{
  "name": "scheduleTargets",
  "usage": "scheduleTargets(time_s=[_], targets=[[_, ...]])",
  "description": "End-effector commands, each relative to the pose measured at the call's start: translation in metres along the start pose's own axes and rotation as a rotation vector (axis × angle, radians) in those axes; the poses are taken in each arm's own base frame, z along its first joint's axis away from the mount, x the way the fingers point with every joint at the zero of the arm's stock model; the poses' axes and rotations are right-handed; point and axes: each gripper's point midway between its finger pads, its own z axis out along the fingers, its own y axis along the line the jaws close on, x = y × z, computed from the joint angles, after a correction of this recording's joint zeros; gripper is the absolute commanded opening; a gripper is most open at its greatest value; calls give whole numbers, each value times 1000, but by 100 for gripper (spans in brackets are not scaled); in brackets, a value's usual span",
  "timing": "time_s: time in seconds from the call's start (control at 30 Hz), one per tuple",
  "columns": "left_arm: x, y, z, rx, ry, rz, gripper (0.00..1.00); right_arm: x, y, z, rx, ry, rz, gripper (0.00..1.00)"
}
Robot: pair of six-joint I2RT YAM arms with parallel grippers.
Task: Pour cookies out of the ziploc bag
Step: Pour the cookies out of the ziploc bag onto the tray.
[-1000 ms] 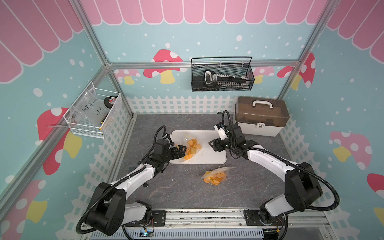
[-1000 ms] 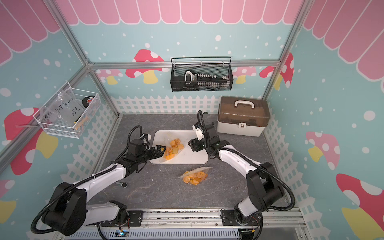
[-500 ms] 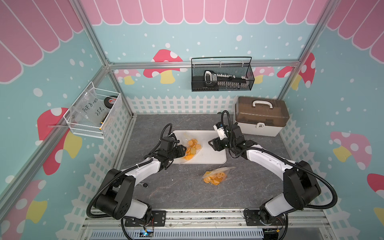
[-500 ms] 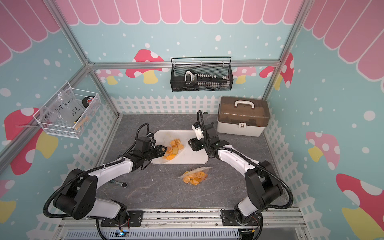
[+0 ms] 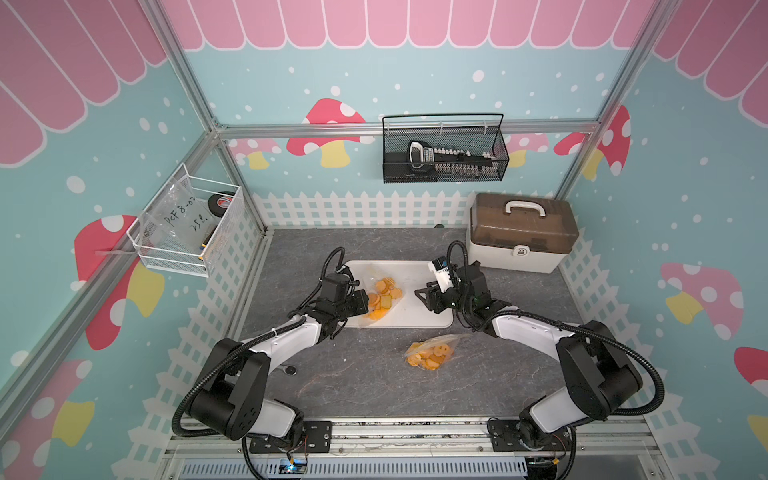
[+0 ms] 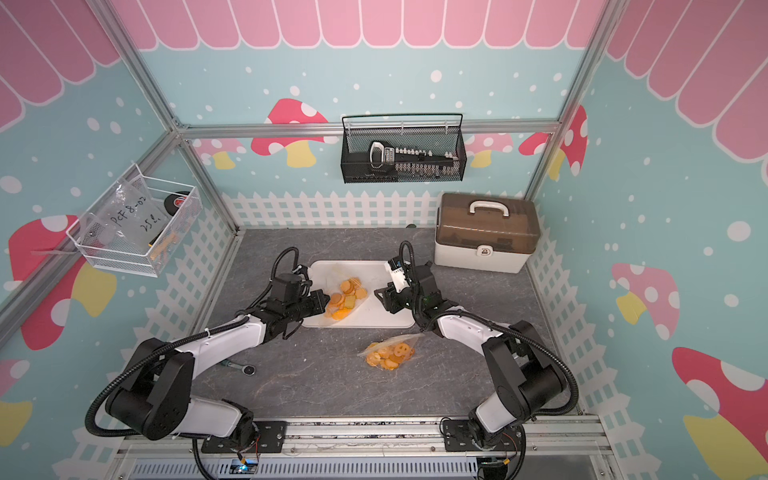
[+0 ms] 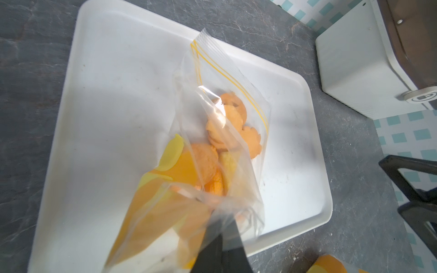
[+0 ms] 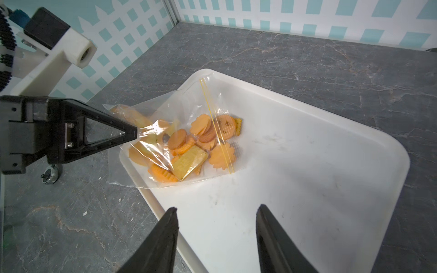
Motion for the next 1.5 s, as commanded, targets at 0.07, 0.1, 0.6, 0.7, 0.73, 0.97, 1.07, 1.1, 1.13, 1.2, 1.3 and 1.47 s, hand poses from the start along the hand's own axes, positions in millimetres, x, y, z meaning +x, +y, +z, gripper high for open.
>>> scheduleTargets(time_s=[0.07,0.1,0.6,0.7,0.73,0.97,1.07,1.1,1.13,1.2,1.3,1.47], targets=[[-22,-18,-24,-19,-43,88,0,-30,-3,-11,35,-130,-43,50],[-27,-21,-29,-21,-51,100,0,-30,-3,-10,38,-130,-42,50],[-62,-81,-62,48,25,236,0,-28,-8,-11,62,-128,-33,49],[-70,-86,-62,38,31,247,0,-28,-8,-11,65,-128,-30,49],[-74,-89,-62,37,36,251,0,-28,-9,-11,67,-129,-30,49],[-90,-97,-58,-41,81,315,0,-29,-9,-10,68,-128,-28,49],[-96,-103,-58,-65,95,341,0,-28,-9,-10,68,-128,-27,49],[-98,-105,-58,-72,98,351,0,-28,-9,-10,68,-128,-28,49],[-99,-106,-58,-80,103,361,0,-28,-9,-11,68,-127,-28,49],[-99,-109,-57,-96,116,379,0,-28,-9,-10,68,-127,-27,49],[-97,-112,-54,-106,138,399,0,-28,-9,-10,67,-126,-26,49],[-99,-113,-55,-135,136,423,0,-28,-10,-10,69,-127,-26,49]])
